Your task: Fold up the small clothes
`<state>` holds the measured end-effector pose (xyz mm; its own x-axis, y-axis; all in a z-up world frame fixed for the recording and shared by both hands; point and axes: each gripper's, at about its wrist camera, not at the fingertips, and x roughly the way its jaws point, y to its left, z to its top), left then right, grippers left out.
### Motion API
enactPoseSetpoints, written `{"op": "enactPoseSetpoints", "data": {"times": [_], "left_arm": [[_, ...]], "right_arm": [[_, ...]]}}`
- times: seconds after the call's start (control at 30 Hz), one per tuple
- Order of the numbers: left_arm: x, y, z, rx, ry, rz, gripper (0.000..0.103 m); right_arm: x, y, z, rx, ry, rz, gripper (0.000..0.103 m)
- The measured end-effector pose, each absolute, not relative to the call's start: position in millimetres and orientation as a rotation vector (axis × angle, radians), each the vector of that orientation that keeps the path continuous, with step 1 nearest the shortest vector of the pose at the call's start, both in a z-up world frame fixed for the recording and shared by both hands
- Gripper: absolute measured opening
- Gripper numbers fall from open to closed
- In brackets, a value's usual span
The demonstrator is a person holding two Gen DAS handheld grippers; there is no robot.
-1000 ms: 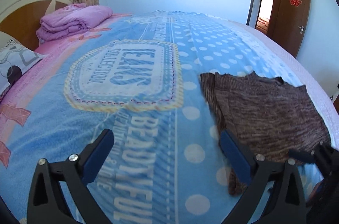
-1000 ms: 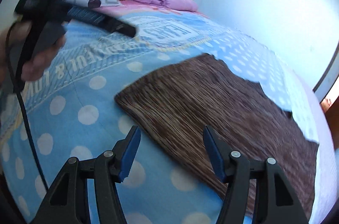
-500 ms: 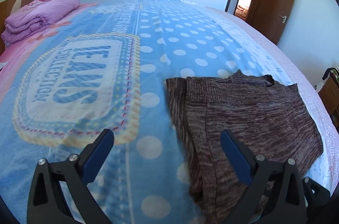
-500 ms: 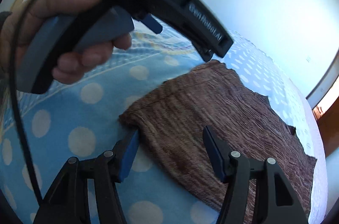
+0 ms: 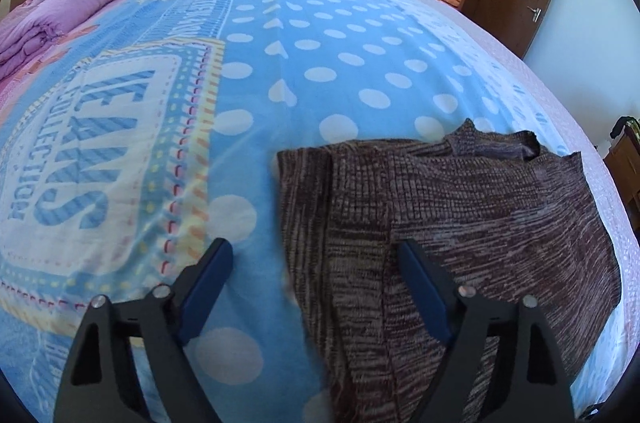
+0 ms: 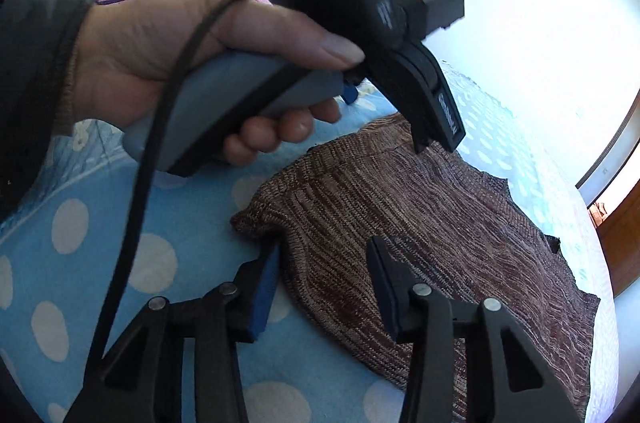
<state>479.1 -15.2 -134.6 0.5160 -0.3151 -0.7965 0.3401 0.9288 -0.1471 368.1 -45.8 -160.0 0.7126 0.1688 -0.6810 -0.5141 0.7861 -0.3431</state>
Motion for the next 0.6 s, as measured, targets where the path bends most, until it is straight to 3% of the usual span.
{"op": "enactPoseSetpoints", "data": {"times": [0.13, 0.2, 0.33, 0.37, 0.4, 0.6], "left_arm": [[482, -13, -134, -0.013, 0.950, -0.440, 0.064], [483, -16, -134, -0.012, 0.951, -0.443, 0.062], [484, -19, -135, -0.034, 0.964, -0.477, 0.038], [484, -20, -134, -0.034, 0.956, -0.483, 0.019], [483, -21, -134, -0.025, 0.953, -0.476, 0.010], [485, -20, -132, -0.039, 0.965, -0.466, 0.010]], "right_arm": [[364, -42, -162, -0.566, 0.674, 0.411, 0.030], [363, -40, -163, -0.572, 0.673, 0.406, 0.028], [358, -36, -162, -0.578, 0.673, 0.410, 0.019], [357, -35, -163, -0.580, 0.674, 0.414, 0.017], [357, -35, -163, -0.582, 0.675, 0.419, 0.011], [358, -34, -164, -0.589, 0.663, 0.422, 0.007]]}}
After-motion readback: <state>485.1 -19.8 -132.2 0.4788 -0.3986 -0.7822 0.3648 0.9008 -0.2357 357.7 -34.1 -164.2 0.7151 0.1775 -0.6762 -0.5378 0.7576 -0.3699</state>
